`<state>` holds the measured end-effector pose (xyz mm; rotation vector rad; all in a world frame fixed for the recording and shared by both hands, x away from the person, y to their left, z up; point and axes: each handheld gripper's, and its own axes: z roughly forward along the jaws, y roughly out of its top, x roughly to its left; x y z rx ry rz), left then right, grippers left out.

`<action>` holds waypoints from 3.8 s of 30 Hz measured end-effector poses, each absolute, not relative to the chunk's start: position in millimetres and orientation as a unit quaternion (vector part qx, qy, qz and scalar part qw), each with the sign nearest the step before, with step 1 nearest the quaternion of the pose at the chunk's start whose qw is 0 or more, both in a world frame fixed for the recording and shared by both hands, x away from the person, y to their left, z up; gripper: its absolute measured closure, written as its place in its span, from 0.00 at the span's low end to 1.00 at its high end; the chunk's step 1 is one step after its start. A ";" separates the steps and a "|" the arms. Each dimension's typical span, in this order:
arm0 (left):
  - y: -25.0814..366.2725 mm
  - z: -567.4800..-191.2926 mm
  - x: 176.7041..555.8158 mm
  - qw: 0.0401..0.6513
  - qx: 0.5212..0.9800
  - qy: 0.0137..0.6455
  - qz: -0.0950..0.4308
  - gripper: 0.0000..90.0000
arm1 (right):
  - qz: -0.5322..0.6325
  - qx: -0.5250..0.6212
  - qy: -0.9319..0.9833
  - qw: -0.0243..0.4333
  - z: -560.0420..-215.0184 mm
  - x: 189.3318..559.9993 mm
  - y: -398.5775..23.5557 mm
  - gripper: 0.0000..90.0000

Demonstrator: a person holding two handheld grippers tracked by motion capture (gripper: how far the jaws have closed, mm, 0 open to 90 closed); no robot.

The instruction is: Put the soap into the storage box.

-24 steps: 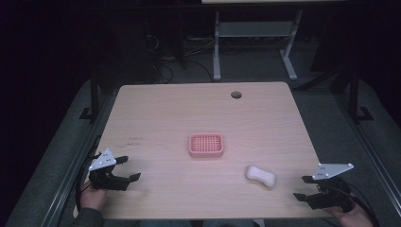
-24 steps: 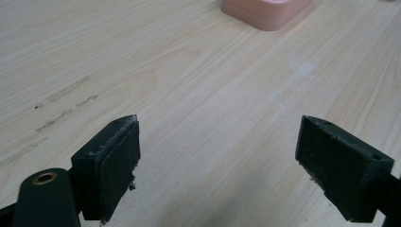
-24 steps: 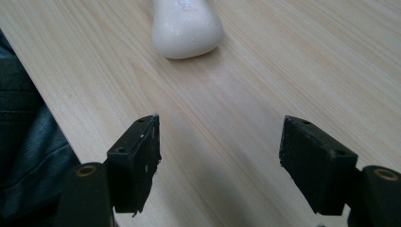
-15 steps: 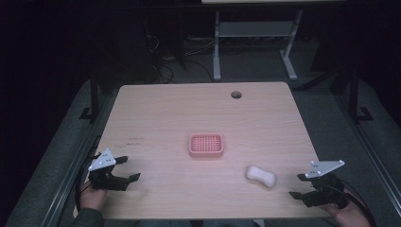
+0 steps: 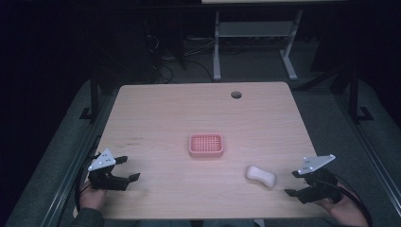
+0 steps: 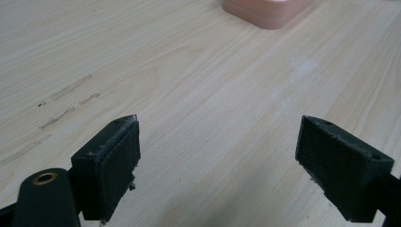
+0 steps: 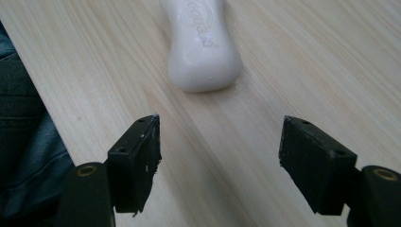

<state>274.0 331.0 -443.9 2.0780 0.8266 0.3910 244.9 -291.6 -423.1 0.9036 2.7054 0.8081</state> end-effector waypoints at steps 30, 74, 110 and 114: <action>332.0 -443.2 273.9 0.421 0.831 0.328 0.158 0.15 | 0.240 0.244 0.935 0.090 -408.8 274.0 -252.0 0.32; 331.1 -443.3 274.3 0.422 0.832 0.326 0.156 0.15 | 0.184 0.216 0.958 0.048 -438.2 302.4 -198.5 0.40; 329.8 -443.8 274.4 0.420 0.833 0.325 0.155 0.15 | 0.171 0.230 0.957 0.033 -445.3 309.5 -199.2 0.52; 329.7 -444.1 274.7 0.418 0.835 0.323 0.155 0.15 | 0.173 0.231 0.957 0.033 -445.4 309.6 -199.7 0.52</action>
